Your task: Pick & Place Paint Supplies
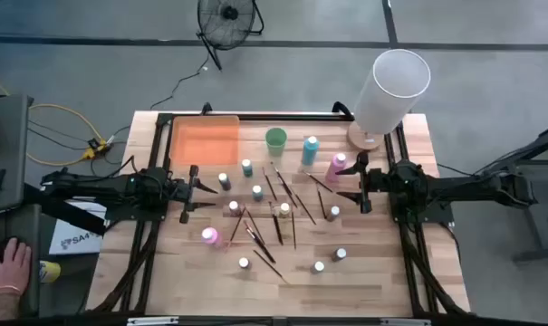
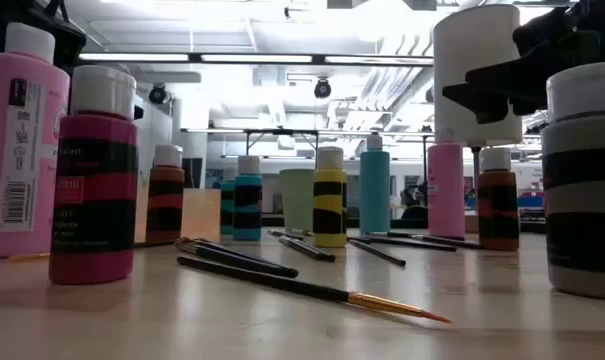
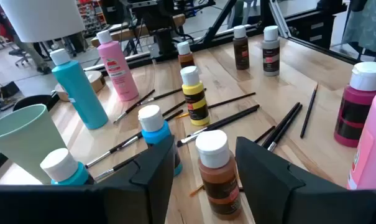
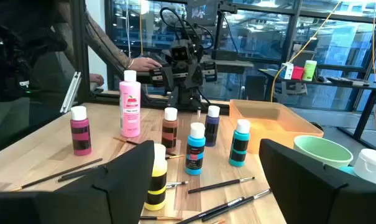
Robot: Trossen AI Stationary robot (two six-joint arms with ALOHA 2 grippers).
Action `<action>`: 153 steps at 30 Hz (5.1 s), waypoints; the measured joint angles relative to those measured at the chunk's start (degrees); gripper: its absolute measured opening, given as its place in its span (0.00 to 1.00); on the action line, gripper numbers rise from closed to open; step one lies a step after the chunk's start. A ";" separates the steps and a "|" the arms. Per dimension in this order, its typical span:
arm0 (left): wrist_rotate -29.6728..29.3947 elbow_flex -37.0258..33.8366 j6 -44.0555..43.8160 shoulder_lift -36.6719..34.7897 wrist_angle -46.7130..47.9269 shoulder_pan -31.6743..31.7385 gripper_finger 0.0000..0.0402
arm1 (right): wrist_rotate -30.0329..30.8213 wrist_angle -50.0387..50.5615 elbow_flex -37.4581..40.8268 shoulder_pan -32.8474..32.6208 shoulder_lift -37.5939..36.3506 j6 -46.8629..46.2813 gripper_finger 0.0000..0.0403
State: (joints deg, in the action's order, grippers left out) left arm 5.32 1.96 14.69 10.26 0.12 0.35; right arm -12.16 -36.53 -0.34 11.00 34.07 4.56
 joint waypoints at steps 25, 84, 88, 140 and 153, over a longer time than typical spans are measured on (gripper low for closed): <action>0.00 0.01 0.00 -0.01 0.00 0.01 0.41 | 0.00 0.00 0.00 0.01 0.00 -0.02 0.71; -11.41 -0.04 -22.45 -0.02 -14.02 0.01 0.41 | 0.00 -0.01 0.00 -0.01 0.01 0.00 0.71; -6.57 -0.04 -27.80 0.00 -16.10 0.01 0.41 | 0.01 0.00 0.00 -0.01 0.00 -0.01 0.71; -7.31 76.61 -46.51 79.75 72.68 13.51 0.63 | 0.02 0.00 0.00 -0.01 0.00 0.00 0.71; -9.91 77.11 -51.96 88.17 76.44 13.93 0.63 | 0.02 0.04 0.00 0.01 0.00 -0.02 0.71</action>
State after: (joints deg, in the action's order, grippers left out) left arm -4.58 79.07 -37.27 98.43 76.56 14.28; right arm -12.14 -36.49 -0.34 11.00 34.06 4.54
